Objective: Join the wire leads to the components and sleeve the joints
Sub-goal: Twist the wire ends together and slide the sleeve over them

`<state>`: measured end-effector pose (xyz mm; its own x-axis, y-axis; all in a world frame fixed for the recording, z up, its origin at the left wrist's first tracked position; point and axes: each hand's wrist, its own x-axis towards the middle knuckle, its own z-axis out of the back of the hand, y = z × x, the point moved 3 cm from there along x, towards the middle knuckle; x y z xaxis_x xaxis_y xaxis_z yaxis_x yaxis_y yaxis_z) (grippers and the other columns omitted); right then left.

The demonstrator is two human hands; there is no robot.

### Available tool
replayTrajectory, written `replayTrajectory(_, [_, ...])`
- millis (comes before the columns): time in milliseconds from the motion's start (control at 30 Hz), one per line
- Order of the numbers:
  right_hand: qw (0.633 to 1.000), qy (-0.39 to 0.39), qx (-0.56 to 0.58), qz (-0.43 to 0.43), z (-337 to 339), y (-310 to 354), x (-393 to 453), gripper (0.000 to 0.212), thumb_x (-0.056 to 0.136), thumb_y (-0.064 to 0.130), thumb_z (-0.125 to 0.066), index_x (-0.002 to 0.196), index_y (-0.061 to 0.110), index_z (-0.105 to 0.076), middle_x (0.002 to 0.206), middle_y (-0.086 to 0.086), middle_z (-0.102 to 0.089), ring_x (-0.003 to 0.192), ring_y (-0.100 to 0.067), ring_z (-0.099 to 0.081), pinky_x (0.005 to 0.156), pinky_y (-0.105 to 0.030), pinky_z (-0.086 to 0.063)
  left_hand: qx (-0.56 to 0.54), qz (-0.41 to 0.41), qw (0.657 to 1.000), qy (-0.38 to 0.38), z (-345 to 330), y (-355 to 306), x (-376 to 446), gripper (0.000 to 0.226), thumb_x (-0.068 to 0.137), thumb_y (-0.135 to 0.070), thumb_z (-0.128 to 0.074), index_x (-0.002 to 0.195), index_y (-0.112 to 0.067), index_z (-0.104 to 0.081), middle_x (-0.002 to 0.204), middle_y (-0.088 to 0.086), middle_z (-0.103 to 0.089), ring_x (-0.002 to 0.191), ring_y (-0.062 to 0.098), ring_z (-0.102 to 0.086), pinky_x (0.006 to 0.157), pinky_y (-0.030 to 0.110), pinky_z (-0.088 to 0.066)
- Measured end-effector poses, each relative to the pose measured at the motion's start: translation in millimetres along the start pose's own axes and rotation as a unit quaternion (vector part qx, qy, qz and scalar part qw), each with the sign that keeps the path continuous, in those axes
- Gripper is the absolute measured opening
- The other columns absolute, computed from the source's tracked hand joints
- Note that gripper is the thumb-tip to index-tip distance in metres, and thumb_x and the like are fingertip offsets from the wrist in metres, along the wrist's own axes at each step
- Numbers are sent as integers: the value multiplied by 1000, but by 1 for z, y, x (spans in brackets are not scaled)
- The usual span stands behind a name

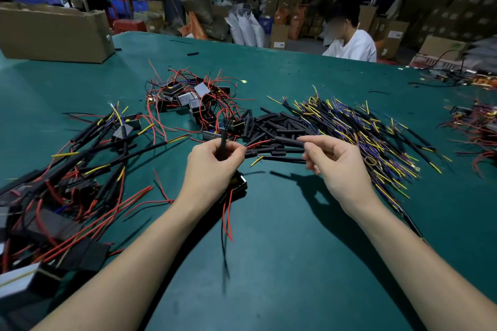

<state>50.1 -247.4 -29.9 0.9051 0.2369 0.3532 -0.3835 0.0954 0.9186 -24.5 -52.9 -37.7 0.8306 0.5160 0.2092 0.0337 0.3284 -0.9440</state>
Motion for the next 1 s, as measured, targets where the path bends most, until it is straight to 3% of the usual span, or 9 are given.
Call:
replayTrajectory(300, [997,2,-66,50,2,2,1,24,93,4,-55,93,23,-70,67,6,-61,57,-6,-53,60,-15,-44,-3,-15,1000,25,0,-4,-2,9,86,-18,-68,78,-15,-71,81,12,-72,72,14,-60,78,34,-52])
replayTrajectory(633, [993,32,-87,79,13,4,6,36,93,-3,-51,88,26,-70,68,3,-59,60,-6,-52,63,-13,-43,-11,-33,997,70,-3,-2,-2,10,86,-18,-67,77,-16,-70,68,-5,-63,65,7,-54,66,18,-44])
replayTrajectory(1000, [995,46,-68,59,18,2,9,37,95,-3,-49,87,26,-69,70,-1,-59,59,-4,-52,60,-10,-40,-6,-40,996,84,-4,-2,-2,9,86,-19,-67,79,-15,-70,69,-4,-62,65,7,-53,63,16,-42])
